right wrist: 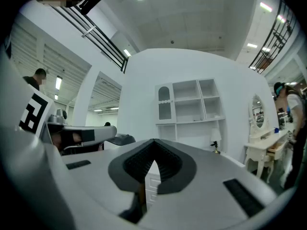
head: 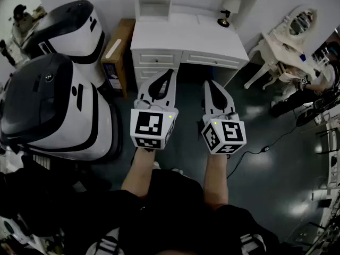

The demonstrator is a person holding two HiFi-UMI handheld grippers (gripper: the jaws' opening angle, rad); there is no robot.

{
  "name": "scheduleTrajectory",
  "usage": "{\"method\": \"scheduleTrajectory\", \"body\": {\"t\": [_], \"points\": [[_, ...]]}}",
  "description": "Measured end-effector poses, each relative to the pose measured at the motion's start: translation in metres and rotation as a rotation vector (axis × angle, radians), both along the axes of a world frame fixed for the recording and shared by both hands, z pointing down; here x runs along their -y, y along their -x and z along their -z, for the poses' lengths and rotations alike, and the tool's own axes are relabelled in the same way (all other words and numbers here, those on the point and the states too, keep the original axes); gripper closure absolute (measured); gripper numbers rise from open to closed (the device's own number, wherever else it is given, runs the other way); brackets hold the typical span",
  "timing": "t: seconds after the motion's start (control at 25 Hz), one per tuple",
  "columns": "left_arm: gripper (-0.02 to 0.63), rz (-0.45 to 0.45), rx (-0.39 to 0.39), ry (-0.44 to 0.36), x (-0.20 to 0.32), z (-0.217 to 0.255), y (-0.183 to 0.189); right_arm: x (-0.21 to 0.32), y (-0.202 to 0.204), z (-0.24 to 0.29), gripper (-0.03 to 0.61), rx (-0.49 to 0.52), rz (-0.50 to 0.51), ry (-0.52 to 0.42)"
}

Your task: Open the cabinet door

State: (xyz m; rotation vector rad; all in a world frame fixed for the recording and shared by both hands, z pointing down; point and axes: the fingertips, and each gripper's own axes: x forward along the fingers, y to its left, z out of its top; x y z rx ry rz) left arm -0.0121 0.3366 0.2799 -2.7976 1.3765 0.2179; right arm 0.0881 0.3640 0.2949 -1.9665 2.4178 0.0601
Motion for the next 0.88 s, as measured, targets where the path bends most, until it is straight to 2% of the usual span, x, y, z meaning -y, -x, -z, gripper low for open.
{"method": "scheduleTrajectory", "body": {"t": [0.36, 0.88], "points": [[0.603, 0.023, -0.026, 0.032, 0.036, -0.009, 0.036, 0.029, 0.024, -0.007, 0.56, -0.011, -0.026, 0.028], [0.603, 0.046, -0.075, 0.057, 0.068, -0.021, 0.081, 0.064, 0.072, -0.013, 0.56, -0.074, 0.011, 0.049]]}}
